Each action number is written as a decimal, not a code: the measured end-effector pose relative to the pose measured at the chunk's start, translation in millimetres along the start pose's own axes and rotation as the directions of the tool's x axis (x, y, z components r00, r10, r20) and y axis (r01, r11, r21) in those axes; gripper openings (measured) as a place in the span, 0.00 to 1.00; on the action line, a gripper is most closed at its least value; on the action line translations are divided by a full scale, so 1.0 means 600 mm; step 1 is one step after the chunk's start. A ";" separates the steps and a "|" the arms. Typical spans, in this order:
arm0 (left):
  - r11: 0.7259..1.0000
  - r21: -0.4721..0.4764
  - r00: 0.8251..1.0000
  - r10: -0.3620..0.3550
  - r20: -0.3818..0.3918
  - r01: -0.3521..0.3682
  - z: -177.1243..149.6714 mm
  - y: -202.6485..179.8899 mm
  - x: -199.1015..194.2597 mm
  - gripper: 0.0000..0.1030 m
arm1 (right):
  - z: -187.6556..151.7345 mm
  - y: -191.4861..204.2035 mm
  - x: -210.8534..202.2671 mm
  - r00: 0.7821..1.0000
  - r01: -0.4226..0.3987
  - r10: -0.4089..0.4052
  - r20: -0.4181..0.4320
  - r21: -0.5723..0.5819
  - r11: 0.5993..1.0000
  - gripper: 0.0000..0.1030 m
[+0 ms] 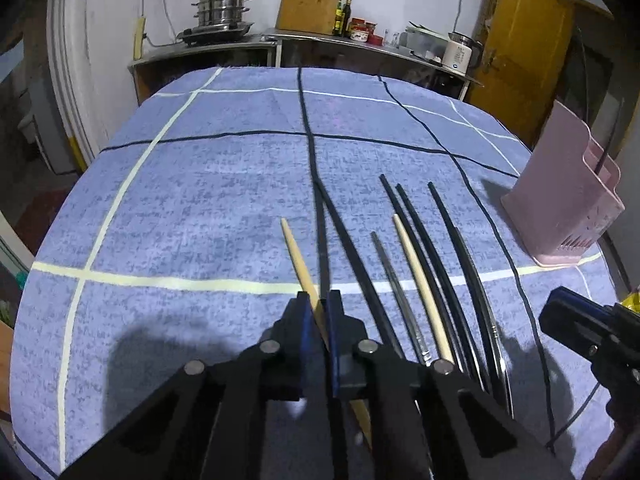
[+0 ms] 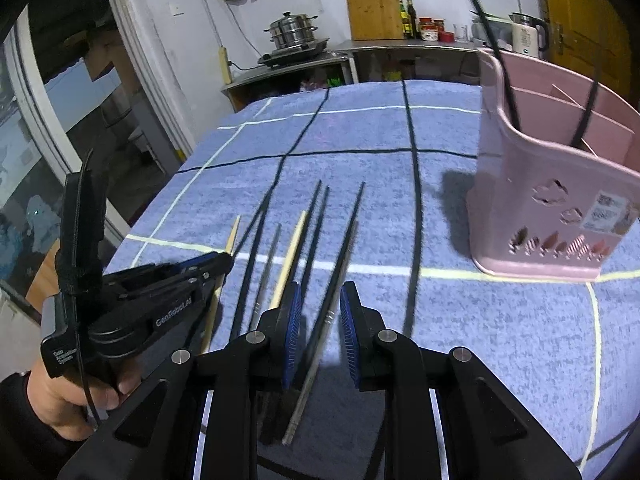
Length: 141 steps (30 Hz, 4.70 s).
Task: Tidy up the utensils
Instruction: 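Close the right gripper on a light wooden chopstick and lift it, then carry the wooden chopstick to the pink caddy and lower it inside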
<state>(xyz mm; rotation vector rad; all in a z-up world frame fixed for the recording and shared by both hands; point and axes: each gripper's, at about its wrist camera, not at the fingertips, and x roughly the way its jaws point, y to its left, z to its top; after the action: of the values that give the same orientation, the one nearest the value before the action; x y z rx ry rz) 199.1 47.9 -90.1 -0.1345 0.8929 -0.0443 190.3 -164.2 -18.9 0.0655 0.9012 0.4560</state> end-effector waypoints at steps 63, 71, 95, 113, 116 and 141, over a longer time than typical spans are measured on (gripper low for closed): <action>0.988 -0.122 0.994 -0.105 -0.044 0.099 0.099 0.054 -0.004 0.05 | 0.134 0.040 0.140 0.992 0.007 -0.012 -0.126 -0.040 0.999 0.06; 0.988 -0.071 0.990 -0.131 0.058 0.136 0.116 0.037 -0.104 0.05 | 0.142 0.053 0.035 1.000 -0.021 0.020 -0.023 -0.057 0.998 0.05; 0.972 0.059 0.960 -0.235 0.149 0.229 0.119 -0.054 -0.248 0.05 | 0.130 0.029 -0.165 0.986 -0.022 0.028 0.167 -0.039 0.999 0.04; 0.890 0.209 0.887 -0.437 0.146 0.404 0.221 -0.240 -0.229 0.05 | 0.154 -0.109 -0.292 0.945 0.122 -0.142 0.295 0.087 0.989 0.04; 0.879 0.217 0.873 -0.461 0.159 0.425 0.246 -0.262 -0.229 0.05 | 0.167 -0.127 -0.314 0.934 0.133 -0.160 0.319 0.106 0.985 0.04; 0.885 0.232 0.868 -0.450 0.210 0.403 0.295 -0.304 -0.148 0.05 | 0.221 -0.196 -0.276 0.923 0.141 -0.187 0.338 0.155 0.978 0.04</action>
<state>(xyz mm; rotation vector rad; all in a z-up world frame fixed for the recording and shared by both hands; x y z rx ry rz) 284.2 -107.1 112.9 -0.1633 0.5784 -0.5142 246.1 -320.5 158.0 0.1816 0.5760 0.2182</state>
